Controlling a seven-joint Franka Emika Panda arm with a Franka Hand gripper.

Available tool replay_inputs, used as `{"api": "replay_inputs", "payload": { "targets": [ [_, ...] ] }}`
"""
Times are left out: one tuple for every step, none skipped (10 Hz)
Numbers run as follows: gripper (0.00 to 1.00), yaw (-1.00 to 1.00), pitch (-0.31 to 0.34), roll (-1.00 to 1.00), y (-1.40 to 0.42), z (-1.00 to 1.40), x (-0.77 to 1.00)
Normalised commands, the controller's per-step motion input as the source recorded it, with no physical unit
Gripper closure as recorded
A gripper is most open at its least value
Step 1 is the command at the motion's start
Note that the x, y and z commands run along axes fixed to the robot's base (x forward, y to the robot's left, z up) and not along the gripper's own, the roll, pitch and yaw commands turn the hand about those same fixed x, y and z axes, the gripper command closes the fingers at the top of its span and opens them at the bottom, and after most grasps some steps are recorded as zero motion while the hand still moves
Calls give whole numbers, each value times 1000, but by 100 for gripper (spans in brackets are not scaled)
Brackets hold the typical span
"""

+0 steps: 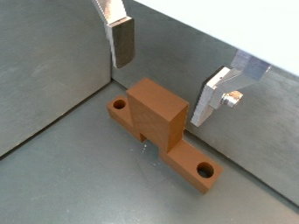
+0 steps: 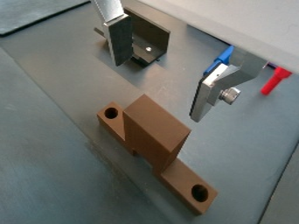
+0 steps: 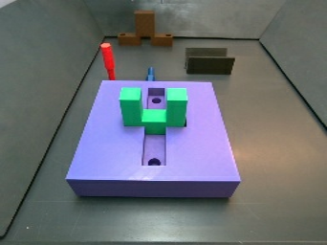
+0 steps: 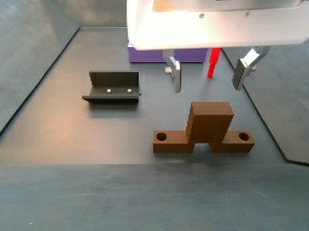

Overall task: Pick up the brown object. Move up. Move to above the board. Insert the brown object.
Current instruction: Pick up the brown object.

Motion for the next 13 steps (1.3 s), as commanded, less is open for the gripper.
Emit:
{"api": "replay_inputs", "payload": {
  "targets": [
    [0, -223, 0, 249, 0, -160, 0],
    [0, -149, 0, 269, 0, -251, 0],
    [0, -46, 0, 196, 54, -251, -40],
    [0, 0, 0, 96, 0, -186, -97],
    [0, 0, 0, 93, 0, -186, -74],
    [0, -9, 0, 161, 0, -134, -54],
    [0, -60, 0, 127, 54, -131, -86],
    [0, -69, 0, 140, 80, -143, -26],
    [0, -26, 0, 207, 100, -131, 0],
    [0, 0, 0, 227, 126, -137, 14],
    [0, 0, 0, 229, 89, -194, 0],
    [0, 0, 0, 227, 51, -266, 0],
    [0, 0, 0, 239, 66, -323, -9]
  ]
}}
